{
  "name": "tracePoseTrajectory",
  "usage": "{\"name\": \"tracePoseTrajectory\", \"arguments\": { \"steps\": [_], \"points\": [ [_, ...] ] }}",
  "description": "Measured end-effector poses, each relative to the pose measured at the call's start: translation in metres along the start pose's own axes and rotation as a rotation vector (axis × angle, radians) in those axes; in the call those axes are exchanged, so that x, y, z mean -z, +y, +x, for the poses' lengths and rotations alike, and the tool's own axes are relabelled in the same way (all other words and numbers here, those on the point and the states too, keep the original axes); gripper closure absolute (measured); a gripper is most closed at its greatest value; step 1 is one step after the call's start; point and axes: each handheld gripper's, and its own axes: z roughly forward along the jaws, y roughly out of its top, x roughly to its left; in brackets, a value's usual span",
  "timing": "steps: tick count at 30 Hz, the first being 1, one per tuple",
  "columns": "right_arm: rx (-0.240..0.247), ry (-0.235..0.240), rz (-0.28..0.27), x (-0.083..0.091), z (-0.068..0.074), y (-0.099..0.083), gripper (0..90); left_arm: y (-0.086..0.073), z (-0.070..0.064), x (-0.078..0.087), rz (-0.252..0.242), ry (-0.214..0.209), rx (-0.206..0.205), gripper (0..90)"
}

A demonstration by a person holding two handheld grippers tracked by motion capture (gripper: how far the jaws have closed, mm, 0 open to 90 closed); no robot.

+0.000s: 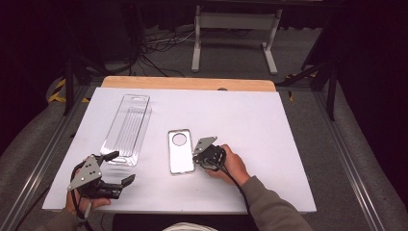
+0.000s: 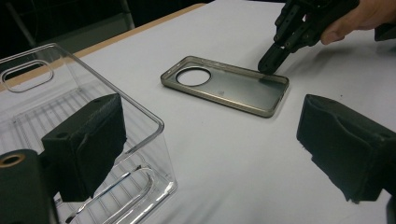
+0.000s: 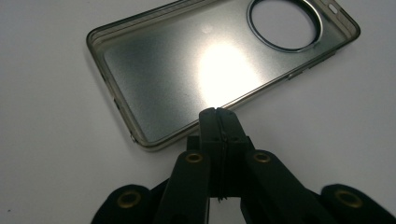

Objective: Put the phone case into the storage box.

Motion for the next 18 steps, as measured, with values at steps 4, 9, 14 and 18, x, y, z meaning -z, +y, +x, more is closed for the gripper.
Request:
{"name": "tracePoseTrajectory", "arguments": {
  "steps": [4,9,14,18],
  "points": [
    [0.010,0.020,-0.006,0.000,0.006,0.001,90.0,0.000,0.000,0.000,-0.001,-0.004,0.004,8.9],
    [0.026,0.042,-0.011,0.000,0.011,0.002,90.0,0.000,0.000,-0.001,0.001,-0.012,0.006,8.9],
    [0.024,0.056,-0.015,0.000,0.013,0.002,90.0,0.000,-0.001,-0.001,0.001,-0.016,0.006,8.9],
    [0.030,0.060,-0.018,-0.001,0.015,0.003,90.0,0.000,0.000,-0.001,0.002,-0.015,0.005,9.0]
  ]
}}
